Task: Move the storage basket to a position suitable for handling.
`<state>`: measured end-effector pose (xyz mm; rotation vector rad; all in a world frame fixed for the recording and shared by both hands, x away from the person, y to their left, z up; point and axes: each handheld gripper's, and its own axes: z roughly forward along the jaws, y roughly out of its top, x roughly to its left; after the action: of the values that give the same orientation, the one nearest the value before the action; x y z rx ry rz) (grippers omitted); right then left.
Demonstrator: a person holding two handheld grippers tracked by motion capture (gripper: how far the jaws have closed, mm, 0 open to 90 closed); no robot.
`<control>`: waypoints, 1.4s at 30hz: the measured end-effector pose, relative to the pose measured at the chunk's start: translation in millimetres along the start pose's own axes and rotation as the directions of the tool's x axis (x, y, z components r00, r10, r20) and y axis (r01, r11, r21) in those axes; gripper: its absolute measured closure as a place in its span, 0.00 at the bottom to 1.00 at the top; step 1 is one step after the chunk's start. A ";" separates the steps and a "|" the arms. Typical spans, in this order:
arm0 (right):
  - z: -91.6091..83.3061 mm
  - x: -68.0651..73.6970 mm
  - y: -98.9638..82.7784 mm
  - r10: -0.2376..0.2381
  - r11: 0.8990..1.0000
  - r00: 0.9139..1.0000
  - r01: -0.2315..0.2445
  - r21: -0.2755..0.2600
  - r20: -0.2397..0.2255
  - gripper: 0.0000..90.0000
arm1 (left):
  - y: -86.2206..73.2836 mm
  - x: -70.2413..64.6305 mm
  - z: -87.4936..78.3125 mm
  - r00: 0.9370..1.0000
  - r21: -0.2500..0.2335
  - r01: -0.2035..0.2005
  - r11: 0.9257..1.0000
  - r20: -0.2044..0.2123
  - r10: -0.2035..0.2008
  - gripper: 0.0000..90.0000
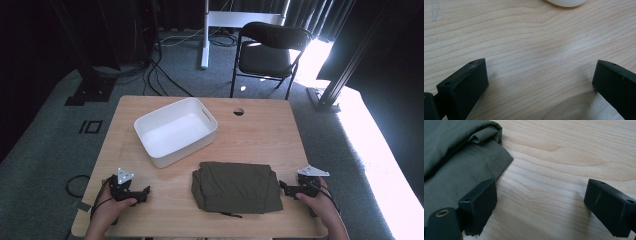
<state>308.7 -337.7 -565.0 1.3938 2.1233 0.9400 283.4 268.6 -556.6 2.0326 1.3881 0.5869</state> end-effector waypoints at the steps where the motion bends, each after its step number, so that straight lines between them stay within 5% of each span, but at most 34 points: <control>1: 0.0 0.0 0.0 0.000 1.000 1.000 0.000 0.000 0.000 0.12 | -0.1 0.4 0.1 1.000 -0.002 0.000 1.000 0.002 0.000 0.01; 16: 5.0 -7.4 7.3 0.030 1.000 0.999 -0.030 0.002 0.012 0.12 | 0.7 2.8 0.9 1.000 -0.005 -0.013 1.000 0.012 0.013 0.02; 42: 25.0 -2.3 66.7 0.028 0.997 0.999 -0.029 -0.076 -0.022 0.12 | 19.8 6.5 -2.3 1.000 -0.013 -0.013 1.000 0.012 0.013 0.02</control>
<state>368.1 -314.6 -532.9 1.3860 2.0654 1.0397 297.5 269.8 -541.1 2.0330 1.3612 0.5871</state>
